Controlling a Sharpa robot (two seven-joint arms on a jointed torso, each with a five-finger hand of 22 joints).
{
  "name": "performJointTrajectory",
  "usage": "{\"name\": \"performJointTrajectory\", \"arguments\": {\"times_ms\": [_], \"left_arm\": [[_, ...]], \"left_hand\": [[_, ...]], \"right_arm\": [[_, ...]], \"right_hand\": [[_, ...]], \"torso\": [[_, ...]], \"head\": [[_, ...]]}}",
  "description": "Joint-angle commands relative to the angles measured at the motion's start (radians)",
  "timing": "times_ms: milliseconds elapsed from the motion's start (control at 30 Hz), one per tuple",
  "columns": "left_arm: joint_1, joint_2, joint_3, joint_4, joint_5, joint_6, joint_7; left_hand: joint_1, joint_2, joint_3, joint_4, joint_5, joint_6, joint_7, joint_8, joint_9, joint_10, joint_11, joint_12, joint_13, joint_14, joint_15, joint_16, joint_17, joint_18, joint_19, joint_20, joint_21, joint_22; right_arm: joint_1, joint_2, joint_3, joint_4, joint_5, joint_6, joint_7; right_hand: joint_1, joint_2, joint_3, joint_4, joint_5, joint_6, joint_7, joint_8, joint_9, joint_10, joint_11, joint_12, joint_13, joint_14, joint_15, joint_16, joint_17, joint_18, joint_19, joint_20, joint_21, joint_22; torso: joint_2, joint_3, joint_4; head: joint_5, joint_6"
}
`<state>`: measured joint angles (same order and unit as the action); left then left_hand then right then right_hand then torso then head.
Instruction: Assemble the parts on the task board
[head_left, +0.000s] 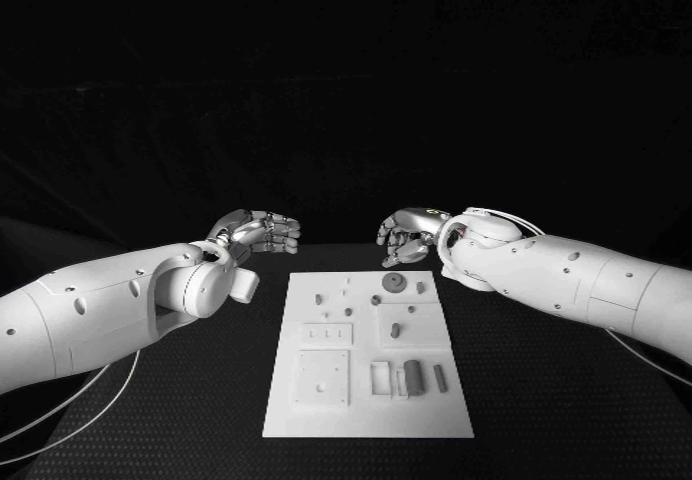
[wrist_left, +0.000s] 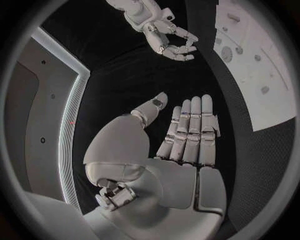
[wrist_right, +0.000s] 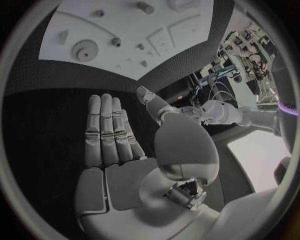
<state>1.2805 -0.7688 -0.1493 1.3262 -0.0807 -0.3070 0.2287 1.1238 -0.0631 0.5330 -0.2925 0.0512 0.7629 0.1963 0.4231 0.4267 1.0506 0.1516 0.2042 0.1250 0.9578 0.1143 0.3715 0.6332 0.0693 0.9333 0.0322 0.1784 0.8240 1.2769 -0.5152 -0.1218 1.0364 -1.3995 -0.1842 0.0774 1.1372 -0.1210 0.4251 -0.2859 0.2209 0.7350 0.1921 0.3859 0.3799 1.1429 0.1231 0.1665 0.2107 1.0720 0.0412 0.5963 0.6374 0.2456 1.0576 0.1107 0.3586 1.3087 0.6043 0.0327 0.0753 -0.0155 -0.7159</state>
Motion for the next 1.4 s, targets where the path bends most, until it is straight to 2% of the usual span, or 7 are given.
{"name": "performJointTrajectory", "arguments": {"times_ms": [33, 100, 367, 633, 933, 1100, 1400], "left_arm": [[0.003, -0.005, 0.008, 0.022, -0.011, 0.006, 0.011], [0.003, -0.005, 0.012, 0.029, -0.010, 0.006, 0.012], [0.003, -0.010, 0.019, 0.058, -0.004, 0.009, 0.012], [0.008, -0.014, 0.026, 0.065, -0.001, 0.012, 0.012], [0.008, -0.008, 0.026, 0.053, 0.007, 0.017, 0.013], [0.008, -0.010, 0.026, 0.052, 0.007, 0.018, 0.014], [0.008, -0.008, 0.026, 0.052, 0.007, 0.020, 0.016]], "left_hand": [[0.009, -0.001, -0.006, 0.000, 0.001, 0.008, -0.002, -0.005, -0.002, 0.008, -0.001, -0.004, -0.001, 0.005, 0.001, 0.001, 0.002, 0.013, 0.006, 0.000, -0.001, -0.002], [0.008, 0.000, -0.007, 0.000, 0.001, 0.008, -0.002, -0.006, -0.003, 0.008, -0.001, -0.006, -0.002, 0.004, 0.001, 0.000, 0.003, 0.012, 0.007, 0.000, -0.002, -0.003], [0.002, 0.003, -0.012, 0.000, 0.001, 0.010, -0.002, -0.008, -0.006, 0.009, -0.001, -0.009, -0.003, 0.004, 0.002, -0.003, 0.005, 0.009, 0.008, -0.002, -0.006, -0.005], [-0.004, 0.005, -0.016, 0.001, 0.001, 0.010, -0.002, -0.010, -0.009, 0.010, 0.000, -0.012, -0.004, 0.005, 0.002, -0.005, 0.006, 0.007, 0.010, -0.004, -0.008, -0.006], [-0.009, 0.006, -0.019, 0.001, 0.001, 0.011, -0.002, -0.012, -0.011, 0.010, 0.000, -0.015, -0.005, 0.005, 0.002, -0.008, 0.008, 0.005, 0.011, -0.006, -0.011, -0.008], [-0.011, 0.006, -0.021, 0.001, 0.001, 0.011, -0.002, -0.013, -0.012, 0.010, 0.000, -0.016, -0.005, 0.005, 0.002, -0.009, 0.009, 0.004, 0.012, -0.007, -0.012, -0.009], [-0.012, 0.007, -0.022, 0.000, 0.001, 0.011, -0.001, -0.014, -0.013, 0.010, 0.000, -0.018, -0.006, 0.005, 0.002, -0.010, 0.010, 0.003, 0.012, -0.008, -0.014, -0.009]], "right_arm": [[-0.001, 0.011, 0.000, 0.003, -0.158, 0.043, -0.043], [-0.001, 0.015, 0.000, 0.007, -0.180, 0.041, -0.056], [0.000, 0.024, 0.000, 0.019, -0.232, 0.064, -0.096], [0.000, 0.015, 0.000, 0.043, -0.265, 0.141, -0.121], [0.000, 0.010, 0.000, 0.053, -0.283, 0.193, -0.137], [-0.001, 0.008, 0.000, 0.059, -0.296, 0.217, -0.143], [-0.002, 0.020, 0.000, 0.038, -0.308, 0.192, -0.154]], "right_hand": [[0.000, -0.001, 0.002, -0.003, 0.002, 0.014, 0.009, 0.002, 0.013, 0.016, -0.007, -0.004, 0.029, 0.044, -0.026, 0.046, 0.059, 0.016, 0.036, -0.027, 0.083, 0.028], [-0.001, 0.000, 0.003, -0.003, 0.002, 0.025, 0.008, 0.000, 0.021, 0.026, -0.015, -0.010, 0.050, 0.073, -0.039, 0.082, 0.097, 0.016, 0.056, -0.046, 0.150, 0.028], [-0.009, 0.001, 0.011, -0.002, 0.002, 0.050, 0.003, -0.007, 0.035, 0.038, -0.028, -0.031, 0.085, 0.140, -0.056, 0.163, 0.168, 0.016, 0.096, -0.084, 0.295, 0.029], [-0.024, 0.004, 0.020, -0.002, 0.002, 0.074, -0.007, -0.011, 0.043, 0.049, -0.035, -0.047, 0.103, 0.164, -0.065, 0.214, 0.204, 0.016, 0.103, -0.109, 0.391, 0.027], [-0.033, 0.002, 0.025, -0.001, 0.002, 0.078, -0.008, -0.015, 0.047, 0.050, -0.035, -0.056, 0.109, 0.168, -0.065, 0.229, 0.214, 0.016, 0.098, -0.115, 0.425, 0.026], [-0.038, 0.001, 0.027, -0.001, 0.002, 0.080, -0.008, -0.017, 0.049, 0.044, -0.033, -0.064, 0.110, 0.166, -0.063, 0.234, 0.217, 0.016, 0.093, -0.116, 0.437, 0.026], [-0.042, 0.000, 0.031, 0.000, 0.002, 0.074, -0.006, -0.024, 0.049, 0.031, -0.028, -0.078, 0.110, 0.160, -0.058, 0.238, 0.220, 0.016, 0.084, -0.116, 0.449, 0.025]], "torso": [[0.027, 0.0115, 0.0253], [0.036, 0.0119, 0.0309], [0.071, 0.0128, 0.0518], [0.091, 0.0127, 0.0672], [0.103, 0.0149, 0.0700], [0.110, 0.0197, 0.0710], [0.119, 0.0239, 0.0736]], "head": [[-0.016, -0.005], [-0.021, -0.003], [-0.053, 0.002], [-0.062, 0.003], [-0.071, 0.005], [-0.075, 0.008], [-0.082, 0.010]]}}
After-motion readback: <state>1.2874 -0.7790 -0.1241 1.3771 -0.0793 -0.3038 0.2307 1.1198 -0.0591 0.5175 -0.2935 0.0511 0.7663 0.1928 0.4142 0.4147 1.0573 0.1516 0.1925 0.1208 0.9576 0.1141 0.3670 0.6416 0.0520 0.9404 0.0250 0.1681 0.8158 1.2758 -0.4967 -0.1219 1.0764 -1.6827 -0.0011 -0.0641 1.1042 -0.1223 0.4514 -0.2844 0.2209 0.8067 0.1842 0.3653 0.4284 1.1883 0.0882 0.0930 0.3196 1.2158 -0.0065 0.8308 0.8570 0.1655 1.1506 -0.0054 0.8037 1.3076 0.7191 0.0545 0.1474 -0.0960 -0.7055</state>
